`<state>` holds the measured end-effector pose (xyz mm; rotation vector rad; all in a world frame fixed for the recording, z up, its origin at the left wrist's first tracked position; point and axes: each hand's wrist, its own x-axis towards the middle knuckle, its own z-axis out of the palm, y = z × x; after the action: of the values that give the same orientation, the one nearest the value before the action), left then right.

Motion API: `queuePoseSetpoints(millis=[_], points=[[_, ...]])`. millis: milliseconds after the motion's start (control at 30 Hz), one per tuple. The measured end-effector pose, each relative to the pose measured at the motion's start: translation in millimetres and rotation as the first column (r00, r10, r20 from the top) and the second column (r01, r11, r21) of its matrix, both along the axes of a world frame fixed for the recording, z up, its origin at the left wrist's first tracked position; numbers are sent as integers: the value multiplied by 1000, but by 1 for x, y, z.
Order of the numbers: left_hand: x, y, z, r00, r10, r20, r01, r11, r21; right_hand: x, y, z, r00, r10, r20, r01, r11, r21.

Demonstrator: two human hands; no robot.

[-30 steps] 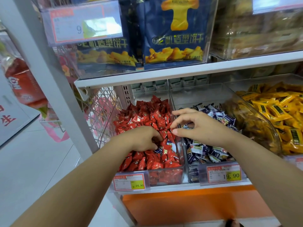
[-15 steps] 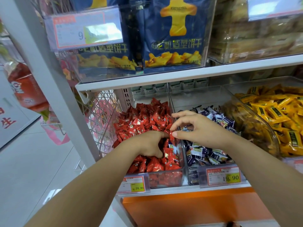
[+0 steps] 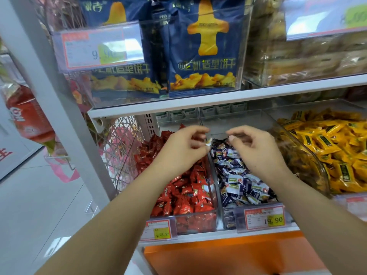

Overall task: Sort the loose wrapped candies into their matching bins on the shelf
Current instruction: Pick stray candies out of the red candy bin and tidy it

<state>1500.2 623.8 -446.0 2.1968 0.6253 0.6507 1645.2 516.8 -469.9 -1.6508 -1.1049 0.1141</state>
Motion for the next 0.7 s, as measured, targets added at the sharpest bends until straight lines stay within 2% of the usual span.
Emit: queuePoseSetpoints(millis=[67, 133, 200, 300, 333, 400, 567, 700], points=[[11, -2, -1, 999, 12, -29, -10, 998, 58, 1, -2, 0, 999, -31, 26, 30, 999, 29], [8, 0, -3, 997, 74, -31, -71, 994, 81, 1, -2, -2, 999, 18, 42, -18, 1000, -6], [-2, 4, -8, 994, 88, -66, -89, 996, -7, -1, -1, -5, 989, 139, 57, -132, 985, -109], [-13, 1, -25, 945, -123, -302, 44, 966, -255, -6, 3, -10, 948, 304, 93, -271, 927, -260], [-15, 0, -31, 911, -187, -368, 75, 952, -297, -8, 5, -11, 941, 321, 107, -281, 919, -278], [-13, 0, -41, 873, -213, -440, 70, 945, -318, -11, 7, -12, 942, 316, 115, -275, 921, -277], [-10, 18, -48, 869, -110, -482, -25, 964, -265, -11, 6, -12, 935, 339, 103, -298, 909, -292], [-10, 25, -51, 881, -97, -463, -64, 946, -319, -11, 6, -13, 933, 351, 78, -317, 905, -284]])
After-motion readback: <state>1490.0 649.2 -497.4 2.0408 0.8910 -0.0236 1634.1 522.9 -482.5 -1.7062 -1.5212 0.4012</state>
